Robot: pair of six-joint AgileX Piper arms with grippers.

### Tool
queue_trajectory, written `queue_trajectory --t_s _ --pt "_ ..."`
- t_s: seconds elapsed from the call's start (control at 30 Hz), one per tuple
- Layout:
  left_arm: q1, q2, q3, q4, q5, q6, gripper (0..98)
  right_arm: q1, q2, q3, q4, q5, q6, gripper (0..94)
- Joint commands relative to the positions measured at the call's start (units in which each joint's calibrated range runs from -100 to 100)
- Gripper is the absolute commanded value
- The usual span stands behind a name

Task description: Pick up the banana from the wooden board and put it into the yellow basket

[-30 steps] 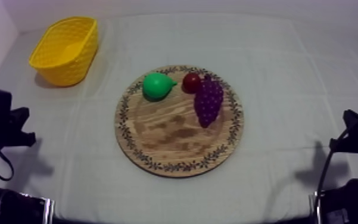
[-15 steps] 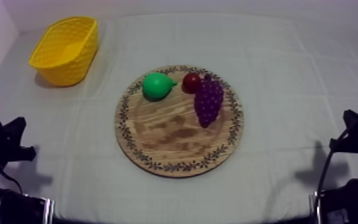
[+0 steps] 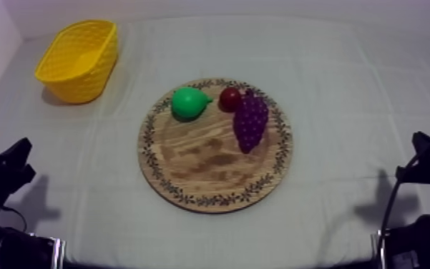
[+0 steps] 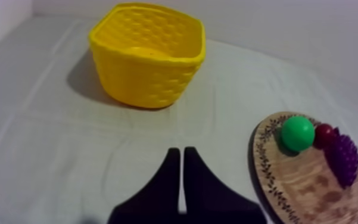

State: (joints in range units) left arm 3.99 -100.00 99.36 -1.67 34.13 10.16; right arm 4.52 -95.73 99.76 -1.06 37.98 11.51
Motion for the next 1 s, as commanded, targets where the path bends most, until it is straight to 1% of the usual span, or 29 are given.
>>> queue_trajectory --t_s 0.0,0.13,0.23,0.97 --pt "0.0 0.0 0.0 -0.1 -0.2 2.2 0.1 0.0 0.0 0.0 0.0 0.0 0.0 0.3" --pt "0.0 0.0 0.1 -0.15 -0.3 0.6 0.1 0.0 0.0 0.0 0.0 0.0 0.0 0.3" --pt "0.0 0.0 0.1 -0.16 -0.3 0.1 0.1 0.0 0.0 0.0 0.0 0.0 0.0 0.3" --pt "0.0 0.0 0.1 -0.16 -0.3 -0.1 0.1 0.0 0.0 0.0 0.0 0.0 0.0 0.3"
